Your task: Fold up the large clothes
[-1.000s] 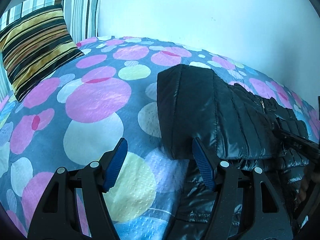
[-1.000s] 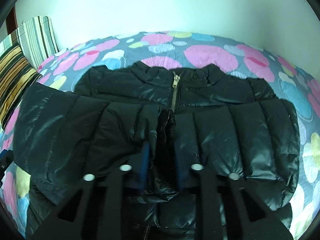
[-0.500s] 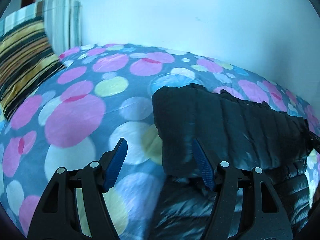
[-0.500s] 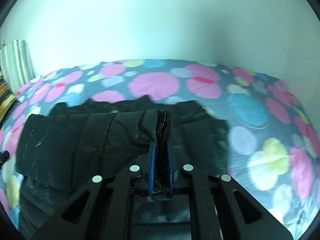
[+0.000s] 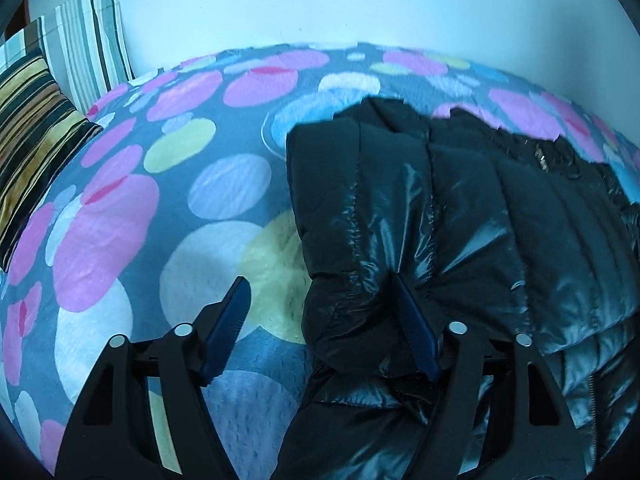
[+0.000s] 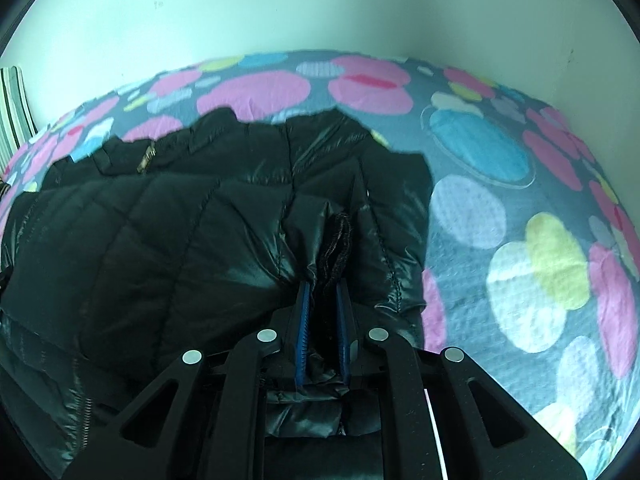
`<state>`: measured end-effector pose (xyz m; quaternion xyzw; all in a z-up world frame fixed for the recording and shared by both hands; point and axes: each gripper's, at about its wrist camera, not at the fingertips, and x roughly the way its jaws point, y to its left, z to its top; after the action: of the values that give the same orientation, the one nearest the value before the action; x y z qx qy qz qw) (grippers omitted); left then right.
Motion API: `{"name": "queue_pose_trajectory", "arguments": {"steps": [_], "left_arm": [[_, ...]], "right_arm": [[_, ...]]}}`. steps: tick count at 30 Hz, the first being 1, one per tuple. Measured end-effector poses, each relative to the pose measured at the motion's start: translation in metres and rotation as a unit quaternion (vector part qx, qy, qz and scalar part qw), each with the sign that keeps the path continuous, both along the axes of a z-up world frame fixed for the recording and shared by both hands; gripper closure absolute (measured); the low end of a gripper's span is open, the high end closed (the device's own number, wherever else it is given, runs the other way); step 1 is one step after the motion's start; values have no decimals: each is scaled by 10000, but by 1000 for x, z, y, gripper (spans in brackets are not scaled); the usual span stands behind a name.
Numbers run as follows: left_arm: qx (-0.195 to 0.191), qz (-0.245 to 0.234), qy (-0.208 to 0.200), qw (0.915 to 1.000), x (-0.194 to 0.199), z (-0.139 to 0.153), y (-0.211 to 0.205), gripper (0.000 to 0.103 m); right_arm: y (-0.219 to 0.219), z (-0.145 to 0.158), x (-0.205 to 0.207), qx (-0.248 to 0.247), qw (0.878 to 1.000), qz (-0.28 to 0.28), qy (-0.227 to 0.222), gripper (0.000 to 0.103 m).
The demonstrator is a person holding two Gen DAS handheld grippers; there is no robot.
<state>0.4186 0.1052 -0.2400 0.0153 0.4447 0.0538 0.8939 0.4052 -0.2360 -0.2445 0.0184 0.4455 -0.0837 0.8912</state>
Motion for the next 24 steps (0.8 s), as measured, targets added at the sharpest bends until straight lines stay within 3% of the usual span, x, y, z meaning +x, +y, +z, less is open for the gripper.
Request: {"name": "queue_pose_trajectory", "arguments": {"steps": [6,12,16,24], "left_arm": [[-247,56,-35,9997,0,3,7,26],[-528,235,-406,9975,-16,41,23,26],[-327,141,-590,9976,1,50,17,26],[17,-95,-162,9998,27,15,-1,26]], "right_arm": [[3,2,0,-128,9999,-20,-53,89],[-2,38,-16,72,9988,-106,-478,85],[-1,57,-8,306,9975,-100,-626,85],[0,14,18,112,9999,-63,-37,83]]}}
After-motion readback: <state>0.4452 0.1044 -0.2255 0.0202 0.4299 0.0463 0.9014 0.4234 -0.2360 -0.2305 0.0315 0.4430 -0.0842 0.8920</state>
